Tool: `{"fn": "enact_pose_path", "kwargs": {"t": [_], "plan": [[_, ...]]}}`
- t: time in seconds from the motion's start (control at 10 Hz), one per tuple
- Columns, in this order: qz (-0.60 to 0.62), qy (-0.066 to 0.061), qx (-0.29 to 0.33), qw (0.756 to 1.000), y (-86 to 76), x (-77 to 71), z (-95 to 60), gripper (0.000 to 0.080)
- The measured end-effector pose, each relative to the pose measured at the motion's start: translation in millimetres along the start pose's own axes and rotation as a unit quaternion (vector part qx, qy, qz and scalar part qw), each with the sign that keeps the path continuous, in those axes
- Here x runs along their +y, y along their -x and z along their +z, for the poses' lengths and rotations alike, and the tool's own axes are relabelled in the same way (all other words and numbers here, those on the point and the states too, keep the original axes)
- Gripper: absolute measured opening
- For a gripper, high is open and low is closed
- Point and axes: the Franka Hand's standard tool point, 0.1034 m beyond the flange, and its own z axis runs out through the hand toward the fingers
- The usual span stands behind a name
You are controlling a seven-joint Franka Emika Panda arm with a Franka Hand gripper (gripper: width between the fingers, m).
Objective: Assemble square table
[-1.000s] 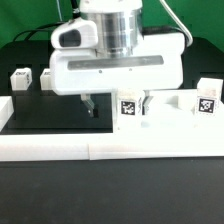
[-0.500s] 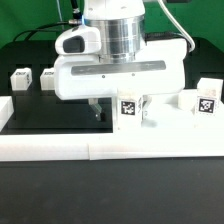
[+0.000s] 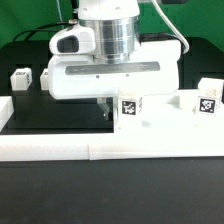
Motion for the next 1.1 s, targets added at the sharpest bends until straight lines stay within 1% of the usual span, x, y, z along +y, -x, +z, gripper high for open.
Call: {"fn": "enact_pose_path", "kwargs": {"t": [0.7, 0.8, 0.9, 1.0, 1.1], "plan": [[-0.004, 0.000, 0.000, 1.000, 0.5, 0.5, 0.0, 0.0051], [-0.026, -0.002, -0.001, 1.000, 8.3, 8.9, -2.6, 0.0051], [-0.033, -0.002, -0.005, 0.999, 21.7, 19.9, -4.0, 0.0051], [-0.046, -0.002, -0.011, 0.999, 32.5, 26.2, -1.1, 0.0051], [-0.070, 0.001, -0.007, 0.998, 35.8, 32.4, -0.8, 0.0051]]}}
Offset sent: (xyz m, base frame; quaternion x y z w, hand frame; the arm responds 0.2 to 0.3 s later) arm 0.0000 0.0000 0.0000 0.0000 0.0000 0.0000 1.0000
